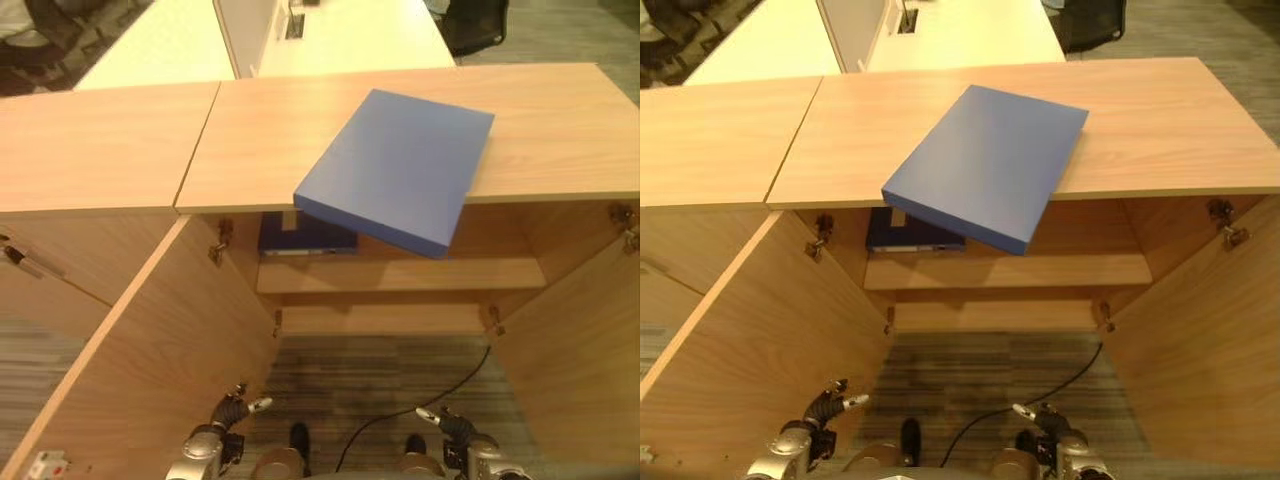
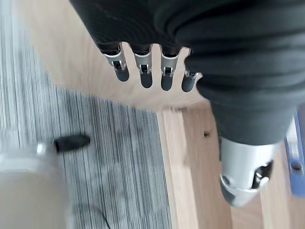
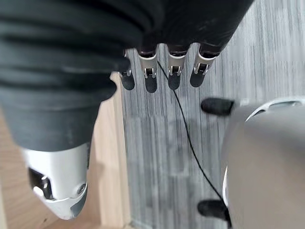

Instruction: Put the empty folder in the office cabinet

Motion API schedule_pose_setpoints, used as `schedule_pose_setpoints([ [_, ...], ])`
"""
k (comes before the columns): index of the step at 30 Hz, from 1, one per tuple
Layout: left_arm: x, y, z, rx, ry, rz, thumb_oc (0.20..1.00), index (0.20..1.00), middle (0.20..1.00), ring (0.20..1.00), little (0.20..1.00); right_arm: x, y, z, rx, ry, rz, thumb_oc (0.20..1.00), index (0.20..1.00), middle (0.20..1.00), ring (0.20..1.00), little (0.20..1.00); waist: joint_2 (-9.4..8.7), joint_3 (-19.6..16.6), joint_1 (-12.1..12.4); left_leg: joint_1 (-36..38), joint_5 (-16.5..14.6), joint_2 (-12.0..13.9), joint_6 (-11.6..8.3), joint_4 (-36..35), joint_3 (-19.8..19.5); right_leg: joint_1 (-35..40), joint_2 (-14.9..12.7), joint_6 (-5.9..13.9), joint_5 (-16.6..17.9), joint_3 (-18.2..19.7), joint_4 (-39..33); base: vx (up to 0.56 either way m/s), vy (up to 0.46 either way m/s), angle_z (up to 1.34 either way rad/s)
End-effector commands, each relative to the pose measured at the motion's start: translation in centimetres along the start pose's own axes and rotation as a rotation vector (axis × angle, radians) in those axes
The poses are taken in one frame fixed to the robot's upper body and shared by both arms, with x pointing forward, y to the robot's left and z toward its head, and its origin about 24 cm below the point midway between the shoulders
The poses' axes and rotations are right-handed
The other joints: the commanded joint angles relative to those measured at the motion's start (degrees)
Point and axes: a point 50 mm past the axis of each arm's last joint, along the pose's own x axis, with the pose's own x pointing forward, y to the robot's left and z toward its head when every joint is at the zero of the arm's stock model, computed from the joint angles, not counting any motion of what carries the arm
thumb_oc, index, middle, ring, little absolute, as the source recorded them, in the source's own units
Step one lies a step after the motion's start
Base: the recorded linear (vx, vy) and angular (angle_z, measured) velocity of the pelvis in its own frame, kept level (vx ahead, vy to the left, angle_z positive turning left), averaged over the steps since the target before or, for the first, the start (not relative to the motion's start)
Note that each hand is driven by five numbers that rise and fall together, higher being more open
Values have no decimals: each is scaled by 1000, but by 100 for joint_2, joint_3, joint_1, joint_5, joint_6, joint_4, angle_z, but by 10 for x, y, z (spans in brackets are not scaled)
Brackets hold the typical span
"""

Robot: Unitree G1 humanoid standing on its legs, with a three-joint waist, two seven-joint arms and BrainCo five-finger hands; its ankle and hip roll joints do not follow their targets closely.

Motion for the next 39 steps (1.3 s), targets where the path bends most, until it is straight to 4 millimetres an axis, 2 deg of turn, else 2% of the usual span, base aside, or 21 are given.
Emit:
schedule_pose_setpoints([
  [1,5,7,28,-6,-98,8,1000,1000,1000,1000,1000,2,1,13,-38,-45,-3,1000,1000,1000,1000,1000,-290,24,-87,-222,-286,-9,4,167,-128,-313,18,-79,-40,73,256,-6,-395,-6],
  [2,6,5,31,-23,-106,10,1000,1000,1000,1000,1000,2,0,13,-41,-44,-5,1000,1000,1000,1000,1000,-304,52,-104,-302,-212,125,-49,288,-207,-304,176,-204,-163,32,300,-6,-284,18],
  [3,6,5,31,-23,-106,10,1000,1000,1000,1000,1000,2,0,13,-41,-45,-5,1000,1000,1000,1000,1000,-302,51,-111,-311,-215,126,-51,296,-216,-305,178,-206,-165,25,301,-45,-325,32],
  [4,7,3,35,-27,-116,5,1000,1000,1000,1000,1000,2,-2,13,-54,-45,-14,1000,1000,1000,1000,1000,-346,132,-129,-518,-246,150,-40,716,-147,-297,205,-292,-246,-67,374,-84,-193,35],
  [5,7,1,39,-33,-137,-4,1000,1000,1000,1000,1000,2,-4,14,-54,-48,-20,1000,1000,1000,1000,1000,-380,204,-111,-705,-357,-15,10,1143,-153,-292,189,-343,-283,-117,404,-123,-238,58],
  [6,7,-2,47,-23,-167,-16,1000,1000,1000,1000,1000,1,-8,14,-47,-49,-30,1000,1000,1000,1000,1000,-383,220,-128,-869,-485,-459,159,1188,-182,-263,182,-331,-278,-207,415,-67,-60,59],
  [7,6,-3,45,-11,-167,-30,1000,1000,1000,1000,1000,1,-10,13,-49,-45,-32,1000,1000,1000,1000,1000,-285,170,-106,-637,-476,-513,260,766,87,-270,256,-317,-262,-157,415,26,22,73],
  [8,5,-1,49,16,-185,-24,1000,1000,1000,1000,1000,1,-8,14,-42,-52,-31,1000,1000,1000,1000,1000,-222,53,-128,-563,-414,-639,302,471,8,-303,284,-315,-251,-166,409,61,85,16],
  [10,3,2,58,40,-223,-11,1000,1000,1000,1000,1000,1,-6,12,-10,-46,-34,1000,1000,1000,1000,1000,-210,-33,-142,-513,-278,-645,278,246,85,-284,290,-307,-202,-175,285,95,64,-31],
  [13,-7,11,75,-31,-333,30,1000,1000,1000,1000,1000,-1,-1,2,6,-23,-35,1000,1000,1000,1000,1000,-168,-222,-98,-138,-167,-773,291,-284,-64,9,331,-281,-176,-288,2,141,43,16],
  [15,-19,16,85,-87,-418,62,1000,1000,1000,1000,1000,-1,1,1,10,-24,-37,1000,1000,1000,1000,1000,-163,-242,-54,-36,-207,-772,301,-337,-75,121,329,-266,-166,-306,-90,87,33,7],
  [18,-39,31,95,-21,-520,153,1000,1000,1000,1000,1000,-1,3,-5,2,5,-35,1000,1000,1000,1000,1000,-192,-245,59,16,-286,-778,294,-337,-96,241,328,-233,-143,-357,-233,43,10,2],
  [21,-83,70,122,122,-729,396,1000,1000,1000,1000,1000,-2,4,-9,-6,18,-52,1000,1000,1000,1000,1000,-250,-232,203,49,-350,-768,294,-337,-130,248,333,-205,-172,-356,-241,20,-3,7],
  [23,-91,75,127,123,-771,455,1000,1000,1000,1000,1000,-3,7,-12,-12,26,-45,1000,1000,1000,1000,1000,-276,-237,214,64,-361,-764,290,-337,-126,260,334,-205,-176,-346,-241,9,-6,2],
  [28,-126,93,162,185,-995,746,1000,1000,1000,1000,1000,-5,16,-26,-17,57,-37,1000,1000,1000,1000,1000,-381,-285,259,119,-420,-753,268,-337,-141,309,332,-198,-201,-347,-241,32,-17,2],
  [30,-144,90,194,258,-1167,838,1000,1000,1000,1000,1000,-4,21,-27,-21,68,-40,1000,1000,1000,1000,1000,-410,-328,260,172,-444,-748,248,-337,-134,353,341,-193,-220,-331,-241,38,-10,-1],
  [31,-144,90,194,260,-1169,840,1000,1000,1000,1000,1000,-4,22,-26,-19,66,-40,1000,1000,1000,1000,1000,-417,-322,263,167,-441,-749,248,-337,-135,348,339,-193,-219,-332,-241,47,-2,0],
  [32,-149,86,208,307,-1235,849,1000,1000,1000,1000,1000,-3,24,-24,-33,65,-38,1000,1000,1000,1000,1000,-410,-345,254,215,-484,-745,238,-337,-122,385,350,-186,-245,-330,-241,0,0,0],
  [33,-161,76,233,416,-1361,851,1000,1000,1000,1000,1000,-1,28,-20,-52,61,-33,1000,1000,1000,1000,1000,-406,-384,231,231,-471,-751,239,-337,-112,387,343,-181,-221,-326,-241,57,6,-1],
  [34,-165,68,245,476,-1422,836,1000,1000,1000,1000,1000,0,29,-17,-60,60,-33,1000,1000,1000,1000,1000,-398,-407,217,275,-524,-745,232,-337,-103,420,347,-174,-247,-313,-241,0,0,0],
  [39,-178,39,278,689,-1594,759,1000,1000,1000,1000,1000,2,31,-10,-90,54,-22,1000,1000,1000,1000,1000,-363,-491,118,332,-533,-746,228,-337,-53,430,342,-171,-213,-279,-241,13,5,-5],
])
